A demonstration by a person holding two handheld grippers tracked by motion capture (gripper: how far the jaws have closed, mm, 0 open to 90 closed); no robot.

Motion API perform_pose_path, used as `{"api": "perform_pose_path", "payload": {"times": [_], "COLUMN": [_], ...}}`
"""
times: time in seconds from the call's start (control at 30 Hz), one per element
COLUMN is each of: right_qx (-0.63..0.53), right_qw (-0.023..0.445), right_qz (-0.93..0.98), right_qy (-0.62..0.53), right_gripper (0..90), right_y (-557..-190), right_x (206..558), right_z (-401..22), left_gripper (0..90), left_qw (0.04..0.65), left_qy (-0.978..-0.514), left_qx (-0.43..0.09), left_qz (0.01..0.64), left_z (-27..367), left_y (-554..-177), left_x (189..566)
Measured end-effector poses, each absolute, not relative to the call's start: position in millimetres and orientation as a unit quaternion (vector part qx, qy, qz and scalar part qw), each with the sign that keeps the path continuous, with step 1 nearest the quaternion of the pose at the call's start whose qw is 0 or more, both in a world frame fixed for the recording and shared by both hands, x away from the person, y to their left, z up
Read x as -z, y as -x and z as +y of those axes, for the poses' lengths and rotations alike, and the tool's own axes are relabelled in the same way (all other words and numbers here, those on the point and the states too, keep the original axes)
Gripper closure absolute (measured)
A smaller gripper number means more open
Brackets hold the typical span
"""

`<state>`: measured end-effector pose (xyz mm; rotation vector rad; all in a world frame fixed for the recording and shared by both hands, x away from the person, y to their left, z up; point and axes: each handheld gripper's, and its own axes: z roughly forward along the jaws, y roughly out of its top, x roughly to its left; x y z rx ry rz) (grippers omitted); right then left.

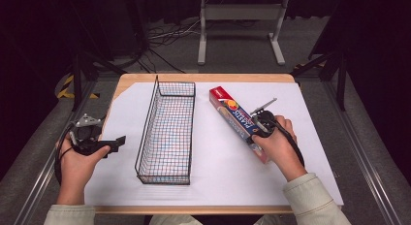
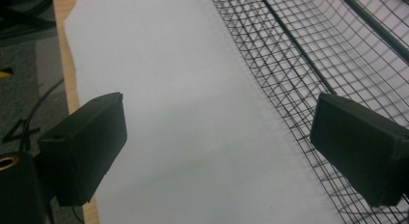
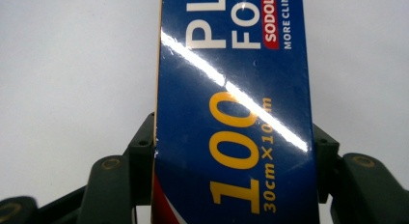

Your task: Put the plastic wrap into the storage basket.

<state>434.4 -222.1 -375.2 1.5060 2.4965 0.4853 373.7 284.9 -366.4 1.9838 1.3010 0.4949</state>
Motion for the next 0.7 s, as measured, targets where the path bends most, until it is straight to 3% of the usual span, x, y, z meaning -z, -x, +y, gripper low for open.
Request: {"api": "perform_pose_path", "payload": {"times": [0.13,0.7], "right_qx": [-0.168,-0.180], "right_qw": [0.098,0.103], "right_qz": [0.843,0.863], "right_qy": [-0.501,-0.460], "right_gripper": [41.7,41.7], "right_y": [-431.7,-416.6], "right_x": [364.3,325.3], "right_z": [-227.3,-255.3], "left_gripper": [12.4,13.1], "left_qw": [0.366,0.372], "left_qy": [-0.765,-0.811], "left_qx": [-0.200,-0.177], "left_qz": [0.491,0.415], "left_z": [282.6,262.9], "left_y": [-371.5,-375.5], "left_x": [360.4,323.4]}}
